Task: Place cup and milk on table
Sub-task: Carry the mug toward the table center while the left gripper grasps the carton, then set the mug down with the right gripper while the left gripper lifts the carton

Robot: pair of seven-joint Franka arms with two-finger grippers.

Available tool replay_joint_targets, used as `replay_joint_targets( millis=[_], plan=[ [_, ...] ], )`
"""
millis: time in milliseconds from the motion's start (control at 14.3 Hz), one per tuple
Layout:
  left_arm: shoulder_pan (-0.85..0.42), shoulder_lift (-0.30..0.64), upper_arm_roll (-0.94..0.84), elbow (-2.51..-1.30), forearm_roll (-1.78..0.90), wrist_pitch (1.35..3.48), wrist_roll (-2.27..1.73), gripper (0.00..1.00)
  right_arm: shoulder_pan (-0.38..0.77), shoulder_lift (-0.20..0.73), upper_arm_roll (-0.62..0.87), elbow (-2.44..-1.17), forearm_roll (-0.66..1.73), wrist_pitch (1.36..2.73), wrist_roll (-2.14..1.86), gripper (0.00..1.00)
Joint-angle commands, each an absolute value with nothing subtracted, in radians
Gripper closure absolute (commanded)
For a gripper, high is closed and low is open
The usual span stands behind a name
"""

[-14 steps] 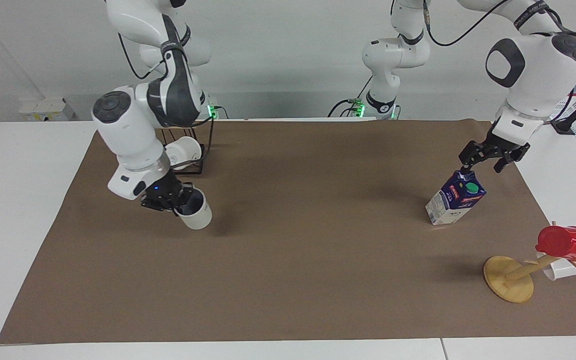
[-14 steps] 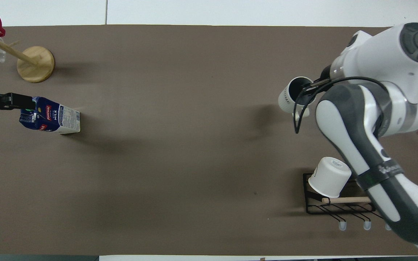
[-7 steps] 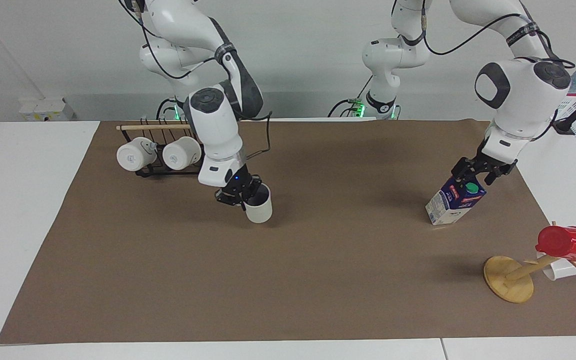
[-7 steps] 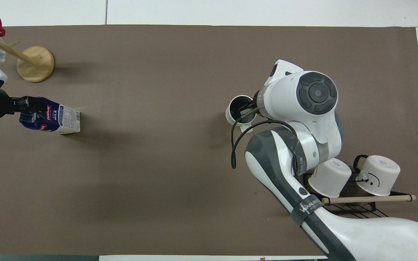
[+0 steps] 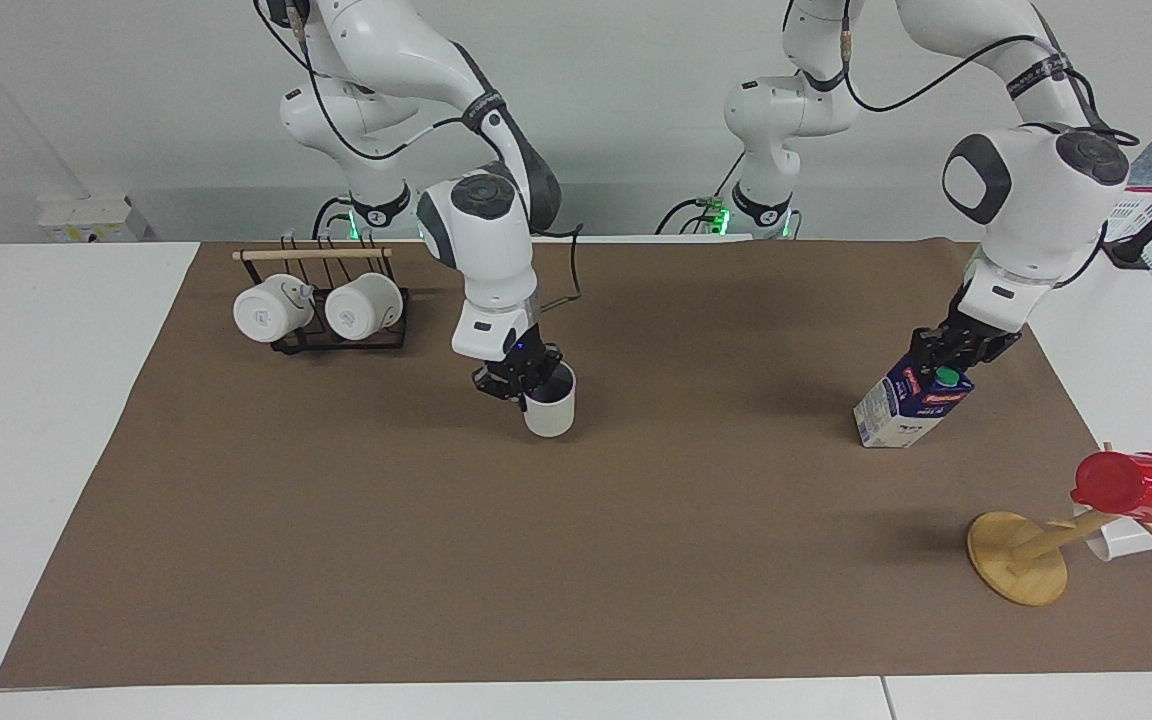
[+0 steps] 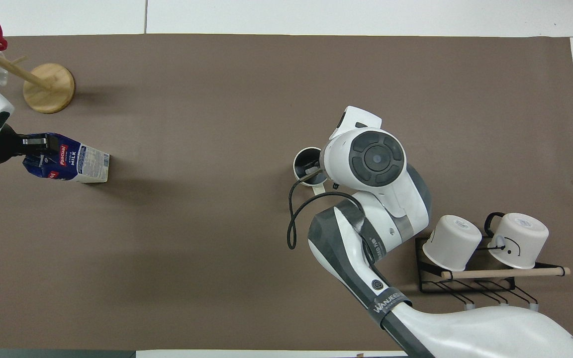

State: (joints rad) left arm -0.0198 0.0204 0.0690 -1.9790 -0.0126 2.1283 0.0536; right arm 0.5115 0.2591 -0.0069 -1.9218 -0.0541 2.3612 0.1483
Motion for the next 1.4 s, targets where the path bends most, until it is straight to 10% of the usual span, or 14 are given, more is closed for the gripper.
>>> replay_joint_targets(
  millis=[0,490,561,631,1331],
  plan=[
    [-0.029,-0.011,0.06,-1.947,0.005,2.096,0.035,1.0,0.511,0.275,-0.009,-1.93,-0.083,2.385,0.181,1.0],
    [-0.34,-0.014,0.041,-1.898,0.094,2.039,-0.492,1.0,0.526,0.291,-0.009,-1.936,-0.083,2.41,0.186,0.97],
    [-0.389,-0.006,0.041,-1.881,0.1,2.037,-0.553,1.0,0.525,0.291,-0.009,-1.936,-0.083,2.408,0.187,0.13],
    [-0.435,0.009,0.041,-1.862,0.103,2.036,-0.621,1.0,0.519,0.288,-0.009,-1.934,-0.081,2.408,0.187,0.0],
    [-0.689,0.248,0.041,-1.622,0.183,2.009,-0.946,1.0,0.333,0.063,-0.018,-1.87,-0.064,2.136,0.187,0.0]
  ],
)
